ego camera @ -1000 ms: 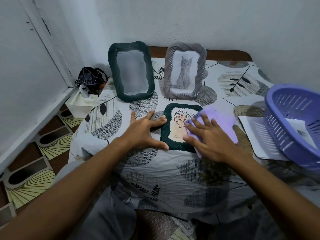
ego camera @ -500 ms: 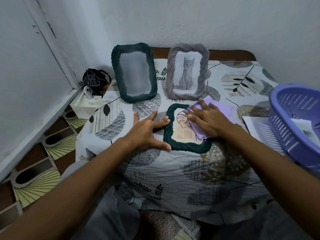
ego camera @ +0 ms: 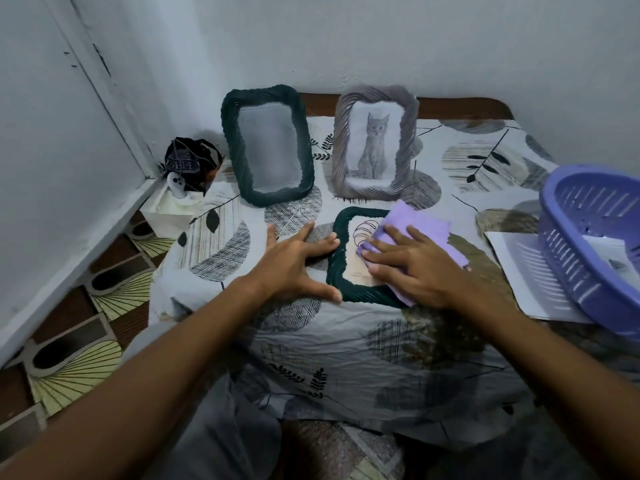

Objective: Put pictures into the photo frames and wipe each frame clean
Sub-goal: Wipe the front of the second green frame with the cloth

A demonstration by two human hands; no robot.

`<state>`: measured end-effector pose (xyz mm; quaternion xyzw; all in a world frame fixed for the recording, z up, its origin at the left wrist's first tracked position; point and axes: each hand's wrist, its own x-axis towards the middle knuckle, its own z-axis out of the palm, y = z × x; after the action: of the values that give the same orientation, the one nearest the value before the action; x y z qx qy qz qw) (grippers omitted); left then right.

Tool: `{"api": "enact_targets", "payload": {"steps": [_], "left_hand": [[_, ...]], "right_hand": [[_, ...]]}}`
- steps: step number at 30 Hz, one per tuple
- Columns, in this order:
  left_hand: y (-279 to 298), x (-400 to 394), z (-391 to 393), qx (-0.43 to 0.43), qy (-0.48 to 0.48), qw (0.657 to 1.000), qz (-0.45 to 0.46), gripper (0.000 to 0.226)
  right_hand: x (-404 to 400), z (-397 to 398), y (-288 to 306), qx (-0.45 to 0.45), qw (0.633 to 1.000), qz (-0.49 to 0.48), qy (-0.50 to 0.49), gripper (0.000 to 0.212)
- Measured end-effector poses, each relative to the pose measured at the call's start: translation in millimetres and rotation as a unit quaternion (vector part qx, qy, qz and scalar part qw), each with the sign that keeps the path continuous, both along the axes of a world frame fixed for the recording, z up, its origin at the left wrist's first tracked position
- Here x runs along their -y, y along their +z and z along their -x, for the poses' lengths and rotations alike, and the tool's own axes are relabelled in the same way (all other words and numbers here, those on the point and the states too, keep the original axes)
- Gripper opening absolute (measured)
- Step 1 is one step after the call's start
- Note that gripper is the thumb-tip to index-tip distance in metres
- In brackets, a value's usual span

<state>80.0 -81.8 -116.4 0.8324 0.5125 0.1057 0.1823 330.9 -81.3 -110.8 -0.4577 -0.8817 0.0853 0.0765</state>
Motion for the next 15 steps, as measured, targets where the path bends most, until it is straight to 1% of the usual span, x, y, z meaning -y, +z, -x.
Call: {"api": "enact_targets", "payload": {"steps": [1,3,5,7,9,10,11,12,15], "left_hand": [[0,0,-1,0.000,0.001,1.000,0.004,0.115],[1,1,-2,0.002,0.004,1.000,0.006,0.111],[1,1,-3,0.000,-0.001,1.000,0.005,0.116],[-1,-1,-2,0.003,0.000,1.000,-0.001,0.117],[-1,-2,-1,0.004,0.002,1.000,-0.005,0.117],[-1,-1,-1,0.001,0.001,1.000,-0.004,0.117],[-1,0,-1,-0.001,0.000,1.000,-0.002,0.117],[-1,0,-1,-0.001,0.000,1.000,0.001,0.118],[2,1,-3,-0.007,-0.006,1.000,0.007,0.119]], "right_hand": [[1,-10,-1,0.000,1.000,-0.006,-0.010,0.083],[-9,-17,1,0.029,0.997,-0.014,-0.068,0.091],[-20,0,5,0.047,0.994,-0.013,-0.100,0.098],[-15,21,4,0.046,0.997,0.002,-0.063,0.098],[2,19,2,0.012,1.000,0.011,0.009,0.092],[10,10,1,-0.008,1.000,0.013,0.027,0.087],[14,-2,1,-0.014,1.000,0.010,0.024,0.084],[14,-12,3,-0.006,1.000,0.002,0.006,0.087],[-3,-13,8,0.058,0.996,-0.022,-0.056,0.102]]}}
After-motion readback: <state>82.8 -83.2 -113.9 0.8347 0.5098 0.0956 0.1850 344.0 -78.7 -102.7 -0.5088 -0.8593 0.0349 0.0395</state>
